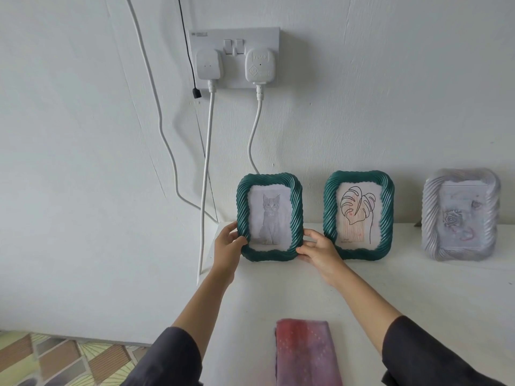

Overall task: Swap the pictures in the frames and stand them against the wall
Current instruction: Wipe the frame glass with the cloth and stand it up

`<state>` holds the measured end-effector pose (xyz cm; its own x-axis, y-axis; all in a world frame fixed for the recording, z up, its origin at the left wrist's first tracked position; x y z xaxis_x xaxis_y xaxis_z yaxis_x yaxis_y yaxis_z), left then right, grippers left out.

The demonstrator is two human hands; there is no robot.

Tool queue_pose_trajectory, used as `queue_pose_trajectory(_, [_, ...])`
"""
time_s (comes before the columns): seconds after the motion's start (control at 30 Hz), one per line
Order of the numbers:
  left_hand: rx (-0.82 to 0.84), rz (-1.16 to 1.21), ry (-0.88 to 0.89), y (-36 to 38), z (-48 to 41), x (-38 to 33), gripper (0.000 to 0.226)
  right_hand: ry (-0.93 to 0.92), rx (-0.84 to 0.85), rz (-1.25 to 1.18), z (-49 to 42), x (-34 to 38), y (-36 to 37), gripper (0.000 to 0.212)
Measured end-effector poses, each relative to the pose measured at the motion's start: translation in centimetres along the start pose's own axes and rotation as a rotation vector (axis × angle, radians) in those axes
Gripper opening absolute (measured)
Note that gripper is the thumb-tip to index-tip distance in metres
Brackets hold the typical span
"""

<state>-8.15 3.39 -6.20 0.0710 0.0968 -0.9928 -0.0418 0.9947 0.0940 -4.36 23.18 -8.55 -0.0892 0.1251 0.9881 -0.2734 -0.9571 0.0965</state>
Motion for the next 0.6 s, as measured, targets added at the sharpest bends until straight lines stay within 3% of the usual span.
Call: queue_pose_trajectory(0.6, [-0.033, -0.015, -0.012, -0.21, 0.4, 0.06, 0.047, 0.002, 0.022, 0.074, 0.57, 0.25, 0.18, 0.038])
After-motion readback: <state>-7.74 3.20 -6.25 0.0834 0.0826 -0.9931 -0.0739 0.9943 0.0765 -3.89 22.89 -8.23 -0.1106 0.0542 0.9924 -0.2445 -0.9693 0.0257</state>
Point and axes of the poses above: each hand's wrist, its own z-axis away from the middle knuckle, its own y-axis out of the palm, x = y × z, the point moved 7 cm from there along -z, towards the middle knuckle, and after that the axes turned 6 degrees about -x, right-handed, at the moved point
